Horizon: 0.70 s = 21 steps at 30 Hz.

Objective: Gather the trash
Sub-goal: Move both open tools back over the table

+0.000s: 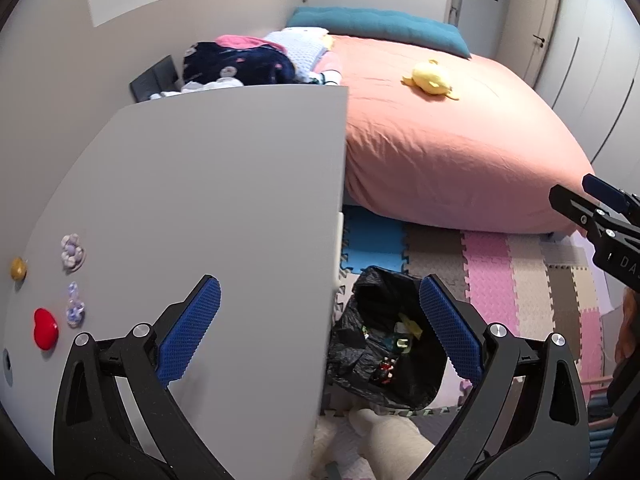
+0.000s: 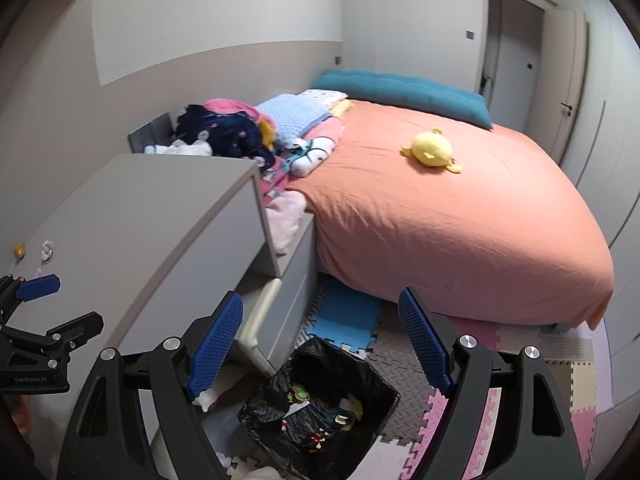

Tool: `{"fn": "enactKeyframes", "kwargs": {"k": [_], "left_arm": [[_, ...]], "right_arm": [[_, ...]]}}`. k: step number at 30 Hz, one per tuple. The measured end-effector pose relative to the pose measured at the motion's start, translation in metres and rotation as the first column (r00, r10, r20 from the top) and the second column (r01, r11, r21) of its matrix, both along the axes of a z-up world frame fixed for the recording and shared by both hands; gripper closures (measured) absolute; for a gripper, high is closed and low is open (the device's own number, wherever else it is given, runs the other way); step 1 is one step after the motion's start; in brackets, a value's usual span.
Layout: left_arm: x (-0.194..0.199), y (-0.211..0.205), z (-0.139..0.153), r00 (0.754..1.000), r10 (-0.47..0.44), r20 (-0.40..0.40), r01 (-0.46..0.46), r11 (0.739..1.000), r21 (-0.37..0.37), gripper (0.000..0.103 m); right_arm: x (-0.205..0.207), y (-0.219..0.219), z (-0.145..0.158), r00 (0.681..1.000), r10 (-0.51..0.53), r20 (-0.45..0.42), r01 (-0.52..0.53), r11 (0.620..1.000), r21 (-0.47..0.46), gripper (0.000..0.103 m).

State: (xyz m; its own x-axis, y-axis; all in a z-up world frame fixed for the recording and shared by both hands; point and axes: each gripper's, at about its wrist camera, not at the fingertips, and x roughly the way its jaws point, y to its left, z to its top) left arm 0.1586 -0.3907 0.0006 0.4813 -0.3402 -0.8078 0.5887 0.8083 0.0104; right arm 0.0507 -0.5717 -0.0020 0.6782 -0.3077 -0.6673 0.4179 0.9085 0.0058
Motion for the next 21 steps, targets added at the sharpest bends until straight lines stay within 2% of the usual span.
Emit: {"fn": "enactKeyframes", "kwargs": {"k": [13,21], "left_arm": [[0.015,0.068,0.01,0.994,0.109,0.023,-0.109,0.994,-0.025,0.006],[0.028,0.13,0.013,0.974,0.219,0.055,-0.218,0.976,-0.026,0.006]], "right_arm": [[0.033,0.056,0.009,0.995,0.102,0.008,-0.102,0.995,-0.009,0.023],[0.059,0.106,0.01,0.98,0.197,0.008,-0.197,0.98,-0.017,0.023]]}}
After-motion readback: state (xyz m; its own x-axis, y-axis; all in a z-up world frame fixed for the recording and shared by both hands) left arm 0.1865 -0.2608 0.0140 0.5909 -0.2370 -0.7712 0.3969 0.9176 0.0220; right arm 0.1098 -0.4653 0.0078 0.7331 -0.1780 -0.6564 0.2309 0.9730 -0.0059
